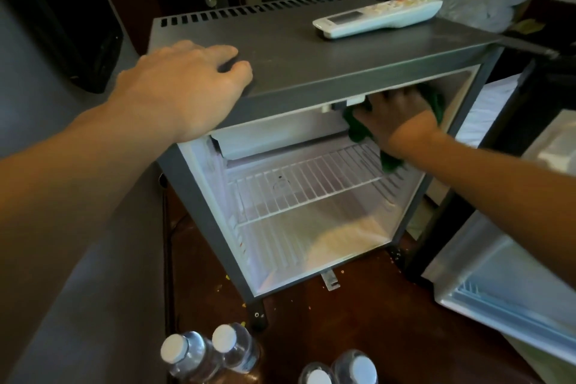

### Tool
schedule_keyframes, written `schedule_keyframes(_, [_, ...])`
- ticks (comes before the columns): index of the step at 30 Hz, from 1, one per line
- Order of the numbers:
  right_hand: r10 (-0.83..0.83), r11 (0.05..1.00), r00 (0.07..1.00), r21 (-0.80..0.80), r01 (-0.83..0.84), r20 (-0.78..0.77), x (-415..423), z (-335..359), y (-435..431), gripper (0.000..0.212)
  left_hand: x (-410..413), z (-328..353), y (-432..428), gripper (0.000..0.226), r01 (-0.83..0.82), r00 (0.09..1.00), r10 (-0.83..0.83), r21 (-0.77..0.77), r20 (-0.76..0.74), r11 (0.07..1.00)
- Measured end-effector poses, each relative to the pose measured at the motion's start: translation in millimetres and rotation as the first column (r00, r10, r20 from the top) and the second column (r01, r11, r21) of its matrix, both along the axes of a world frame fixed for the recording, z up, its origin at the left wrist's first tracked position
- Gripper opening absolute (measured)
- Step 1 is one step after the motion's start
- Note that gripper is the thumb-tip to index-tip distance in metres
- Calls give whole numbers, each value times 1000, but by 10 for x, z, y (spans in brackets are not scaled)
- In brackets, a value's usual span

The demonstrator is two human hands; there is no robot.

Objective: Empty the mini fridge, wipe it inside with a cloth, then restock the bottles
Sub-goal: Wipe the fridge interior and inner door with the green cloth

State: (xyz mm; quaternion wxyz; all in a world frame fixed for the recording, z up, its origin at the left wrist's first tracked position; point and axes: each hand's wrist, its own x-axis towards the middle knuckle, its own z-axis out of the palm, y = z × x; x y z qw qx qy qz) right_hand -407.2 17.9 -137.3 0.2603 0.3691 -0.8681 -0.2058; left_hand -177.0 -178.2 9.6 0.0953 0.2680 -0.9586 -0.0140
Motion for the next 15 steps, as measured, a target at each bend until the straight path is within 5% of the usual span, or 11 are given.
schedule_keyframes(4, [220, 974, 975, 58, -220, -3, 187, -566, 234, 24, 14, 5, 45, 55, 3, 1000, -3, -1, -28, 1000])
schedule_keyframes(8, [275, 959, 942, -22, -284, -192, 44, -123, 189, 34, -10, -10, 42, 56, 10, 1000, -10, -7, -24, 1000])
schedule_keyframes(10, [230, 967, 947, -55, -248, -225, 72, 78, 170, 22, -24, -23, 3, 60, 18, 1000, -18, -25, -2, 1000])
schedule_keyframes(13, [212, 958, 967, -164, -234, -138, 106, 102, 202, 28, -15, -10, -10, 62, 22, 1000, -22, -18, 0, 1000])
schedule_keyframes(15, [198, 978, 978, -54, -202, -60, 176, -133, 234, 39, 11, 12, -5, 57, -5, 1000, 5, -7, -18, 1000])
